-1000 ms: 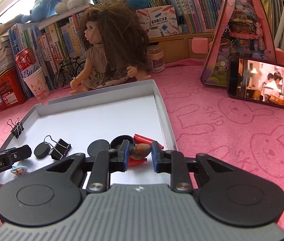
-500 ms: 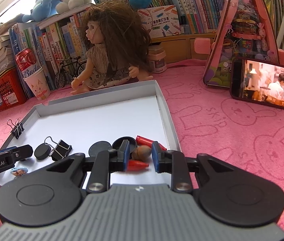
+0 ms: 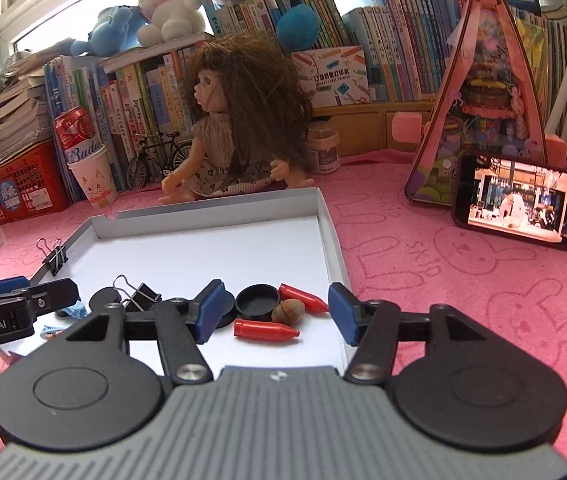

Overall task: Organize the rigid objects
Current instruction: 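Open both grippers to drop the hair clip and nut into the tray, then withdraw both grippers from the tray toward the remaining items, then grasp a brown nut with the left gripper while the right gripper grasps the clear plastic dome, then carry the brown nut and clear dome over the white tray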

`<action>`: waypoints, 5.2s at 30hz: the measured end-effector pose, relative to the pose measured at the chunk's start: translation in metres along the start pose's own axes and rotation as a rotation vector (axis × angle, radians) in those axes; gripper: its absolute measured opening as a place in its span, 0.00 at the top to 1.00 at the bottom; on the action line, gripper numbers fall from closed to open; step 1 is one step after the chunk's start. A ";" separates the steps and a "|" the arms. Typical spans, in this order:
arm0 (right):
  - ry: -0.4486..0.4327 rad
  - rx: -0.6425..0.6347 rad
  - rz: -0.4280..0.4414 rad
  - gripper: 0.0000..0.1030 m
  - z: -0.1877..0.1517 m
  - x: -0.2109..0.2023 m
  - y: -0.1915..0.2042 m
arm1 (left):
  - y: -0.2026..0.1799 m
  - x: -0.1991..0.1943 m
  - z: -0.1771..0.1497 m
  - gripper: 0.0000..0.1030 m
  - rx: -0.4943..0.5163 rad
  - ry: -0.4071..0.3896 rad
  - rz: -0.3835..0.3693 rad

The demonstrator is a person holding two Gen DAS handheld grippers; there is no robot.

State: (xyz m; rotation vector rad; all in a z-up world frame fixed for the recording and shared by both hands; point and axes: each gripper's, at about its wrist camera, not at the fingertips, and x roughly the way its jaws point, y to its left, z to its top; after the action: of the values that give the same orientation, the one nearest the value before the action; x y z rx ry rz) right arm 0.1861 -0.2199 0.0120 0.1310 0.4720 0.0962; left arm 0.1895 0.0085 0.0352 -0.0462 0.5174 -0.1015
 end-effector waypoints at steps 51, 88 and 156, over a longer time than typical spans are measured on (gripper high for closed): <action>-0.080 -0.173 0.127 0.16 -0.068 -0.101 -0.002 | -0.006 -0.097 -0.072 0.26 0.051 0.057 -0.231; -0.063 -0.309 0.222 0.15 -0.118 -0.129 0.023 | -0.038 -0.103 -0.098 0.83 0.106 0.110 -0.339; -0.094 -0.243 0.095 0.66 -0.099 -0.110 0.026 | -0.035 -0.092 -0.087 0.79 0.078 0.024 -0.233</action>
State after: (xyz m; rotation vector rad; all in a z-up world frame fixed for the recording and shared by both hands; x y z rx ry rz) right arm 0.0415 -0.1979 -0.0229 -0.0798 0.3572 0.2388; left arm 0.0636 -0.0183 0.0079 -0.0292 0.5305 -0.3501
